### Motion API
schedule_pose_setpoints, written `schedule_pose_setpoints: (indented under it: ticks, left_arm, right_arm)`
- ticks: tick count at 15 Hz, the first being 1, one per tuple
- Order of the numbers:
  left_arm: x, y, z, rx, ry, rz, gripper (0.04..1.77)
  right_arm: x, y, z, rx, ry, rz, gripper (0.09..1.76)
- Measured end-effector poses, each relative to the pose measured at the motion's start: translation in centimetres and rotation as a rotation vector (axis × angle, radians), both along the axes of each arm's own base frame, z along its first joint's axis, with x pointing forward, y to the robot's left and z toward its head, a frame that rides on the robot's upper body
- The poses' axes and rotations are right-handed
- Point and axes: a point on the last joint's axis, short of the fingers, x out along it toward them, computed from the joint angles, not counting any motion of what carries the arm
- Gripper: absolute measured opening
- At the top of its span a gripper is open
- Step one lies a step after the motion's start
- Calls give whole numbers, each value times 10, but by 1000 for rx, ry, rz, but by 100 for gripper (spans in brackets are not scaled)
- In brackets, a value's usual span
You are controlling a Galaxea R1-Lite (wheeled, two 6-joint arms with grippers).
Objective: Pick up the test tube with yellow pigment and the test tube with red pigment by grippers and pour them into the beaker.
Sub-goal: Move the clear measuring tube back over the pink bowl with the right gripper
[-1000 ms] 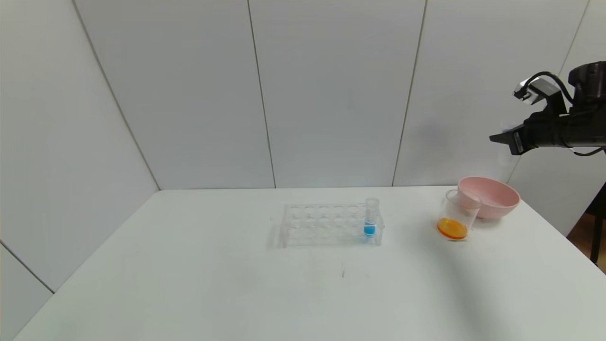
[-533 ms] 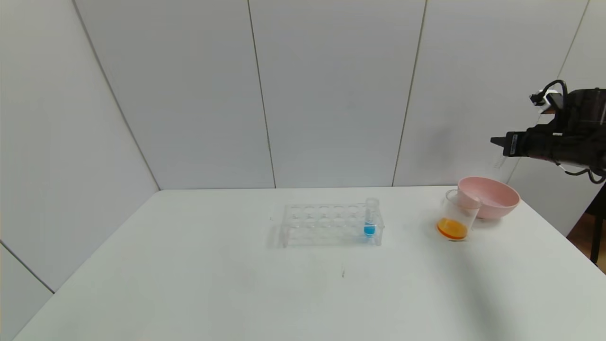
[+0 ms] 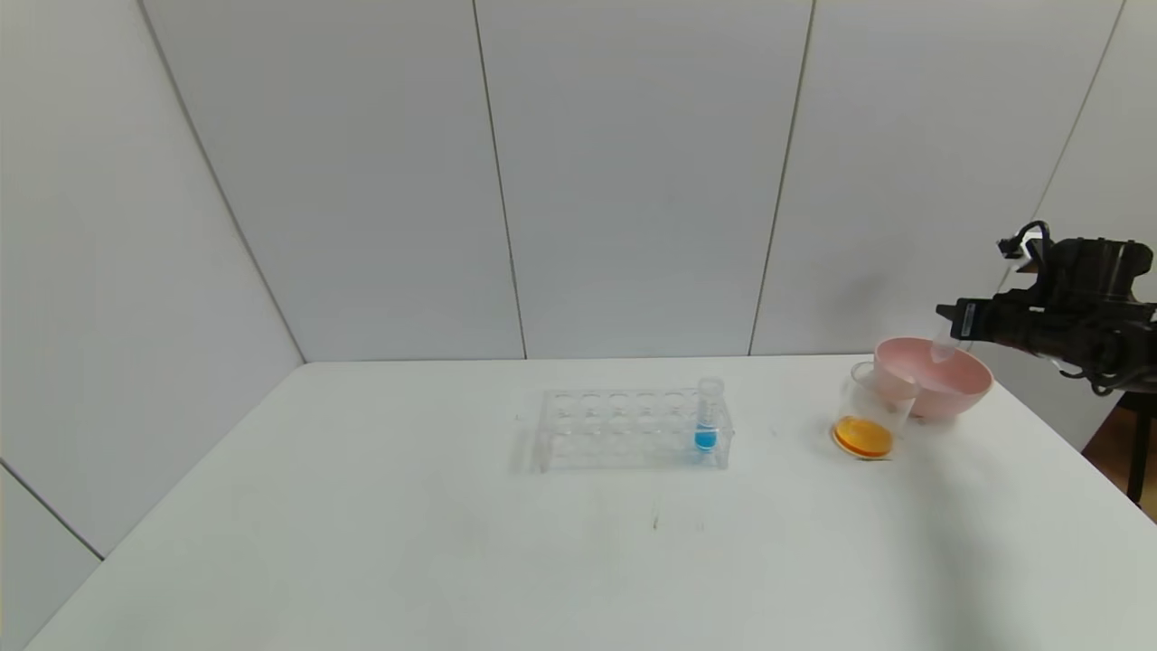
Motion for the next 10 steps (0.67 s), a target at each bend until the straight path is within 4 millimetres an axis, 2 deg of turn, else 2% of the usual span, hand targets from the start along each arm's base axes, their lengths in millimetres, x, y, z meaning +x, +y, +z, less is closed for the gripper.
schedule_pose_setpoints:
  ticks: [3, 10]
  left_arm:
    - [0, 0, 0, 0, 0, 0, 172]
    - [0, 0, 0, 0, 0, 0, 172]
  right_arm:
    - [3, -1, -11, 0, 20, 2, 55]
    - [5, 0, -16, -12, 30, 12, 55]
